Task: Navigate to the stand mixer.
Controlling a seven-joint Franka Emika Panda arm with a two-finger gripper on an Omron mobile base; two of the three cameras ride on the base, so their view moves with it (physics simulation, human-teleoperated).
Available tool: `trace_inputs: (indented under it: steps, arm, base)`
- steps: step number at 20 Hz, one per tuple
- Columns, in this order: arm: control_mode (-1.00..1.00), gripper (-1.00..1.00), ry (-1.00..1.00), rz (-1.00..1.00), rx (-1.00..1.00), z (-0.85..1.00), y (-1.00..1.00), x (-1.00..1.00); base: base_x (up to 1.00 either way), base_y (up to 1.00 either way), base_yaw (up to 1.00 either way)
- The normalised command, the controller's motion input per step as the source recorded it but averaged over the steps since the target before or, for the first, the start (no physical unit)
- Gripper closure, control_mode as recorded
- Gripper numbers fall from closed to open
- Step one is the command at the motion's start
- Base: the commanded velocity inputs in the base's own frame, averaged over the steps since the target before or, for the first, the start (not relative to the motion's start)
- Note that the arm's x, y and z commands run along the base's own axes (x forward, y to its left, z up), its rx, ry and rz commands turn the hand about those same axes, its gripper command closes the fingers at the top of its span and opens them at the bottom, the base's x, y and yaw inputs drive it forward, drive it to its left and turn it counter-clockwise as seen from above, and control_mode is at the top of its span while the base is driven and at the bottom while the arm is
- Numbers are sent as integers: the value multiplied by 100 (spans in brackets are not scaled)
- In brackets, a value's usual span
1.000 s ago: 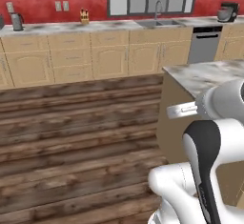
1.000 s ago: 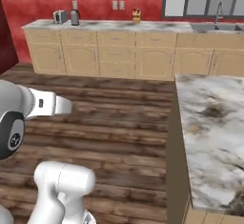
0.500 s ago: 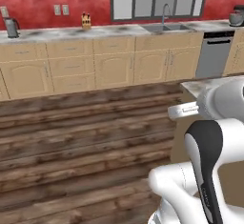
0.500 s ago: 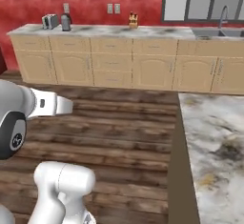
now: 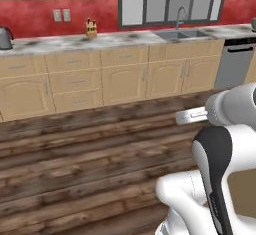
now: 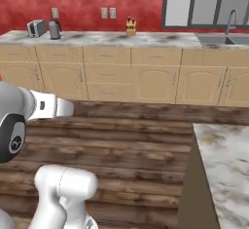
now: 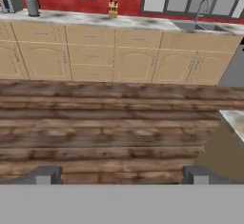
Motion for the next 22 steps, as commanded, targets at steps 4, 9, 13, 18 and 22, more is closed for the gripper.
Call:
trace_inputs:
  steps: [4,9,13,18,22]
  arm:
    - [100,-100,0,0,0,0,0,0]
    - [100,-100,0,0,0,0,0,0]
    - [100,-100,0,0,0,0,0,0]
    - [100,-100,0,0,0,0,0,0]
    - [100,-100,0,0,0,0,0,0]
  base:
    - [100,40,-13]
    - [100,41,-13]
    - [100,39,-13]
    - [100,35,-11]
    - [100,19,-10]
